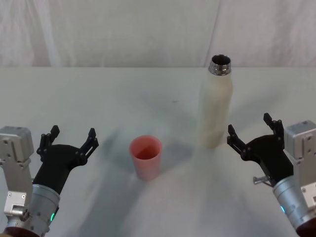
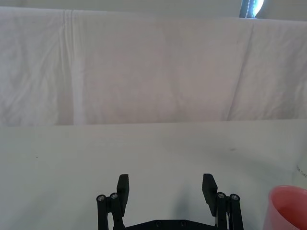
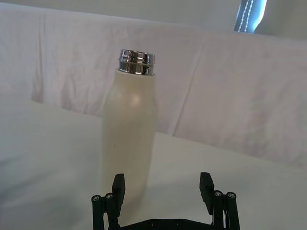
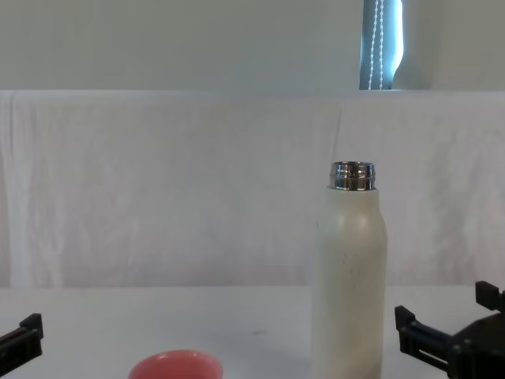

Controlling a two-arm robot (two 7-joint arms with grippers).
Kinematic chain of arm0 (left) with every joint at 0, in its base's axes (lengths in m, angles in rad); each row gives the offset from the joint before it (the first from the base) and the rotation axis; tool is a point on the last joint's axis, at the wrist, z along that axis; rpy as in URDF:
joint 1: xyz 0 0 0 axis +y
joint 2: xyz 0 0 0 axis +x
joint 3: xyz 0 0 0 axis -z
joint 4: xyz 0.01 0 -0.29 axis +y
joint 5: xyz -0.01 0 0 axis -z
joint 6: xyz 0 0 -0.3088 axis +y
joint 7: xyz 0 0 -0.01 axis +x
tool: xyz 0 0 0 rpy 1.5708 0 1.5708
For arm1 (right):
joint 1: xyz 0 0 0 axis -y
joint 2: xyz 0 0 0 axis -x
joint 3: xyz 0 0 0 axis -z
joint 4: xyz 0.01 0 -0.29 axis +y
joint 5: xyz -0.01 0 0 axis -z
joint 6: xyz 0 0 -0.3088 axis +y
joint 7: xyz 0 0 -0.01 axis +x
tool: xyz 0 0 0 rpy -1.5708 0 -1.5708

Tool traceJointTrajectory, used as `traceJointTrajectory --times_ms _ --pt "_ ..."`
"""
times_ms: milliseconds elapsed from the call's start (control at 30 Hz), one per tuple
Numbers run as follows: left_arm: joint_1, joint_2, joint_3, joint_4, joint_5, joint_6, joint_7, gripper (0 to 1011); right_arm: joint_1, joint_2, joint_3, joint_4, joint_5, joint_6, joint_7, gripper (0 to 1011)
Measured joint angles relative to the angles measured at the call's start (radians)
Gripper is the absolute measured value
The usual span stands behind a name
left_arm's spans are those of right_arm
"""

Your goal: Grasp the thermos with one hand and pour water into the cup lid.

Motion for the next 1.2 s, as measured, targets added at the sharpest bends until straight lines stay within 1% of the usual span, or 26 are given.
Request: traceJointTrajectory --times_ms 133,333,700,1000,1200 --pt "0.000 0.000 0.000 0.000 0.000 0.000 0.000 1001 -0.018 -0.015 0.008 0.002 -0.014 -0.011 -0.007 1000" --pt "0.000 0.000 0.000 0.000 0.000 0.000 0.000 1001 -0.036 -0.034 0.022 0.015 -0.021 -0.022 -0.007 1000" --pt "0.000 0.000 0.000 0.000 0.000 0.000 0.000 1001 -0.052 -0.060 0.042 0.034 -0.030 -0.034 0.007 1000" --pt "0.000 0.000 0.000 0.000 0.000 0.000 0.000 1001 -0.055 -0.069 0.048 0.034 -0.037 -0.040 0.020 1000" --pt "0.000 0.000 0.000 0.000 0.000 0.000 0.000 1001 -0.055 -0.069 0.047 0.033 -0.037 -0.040 0.020 1000"
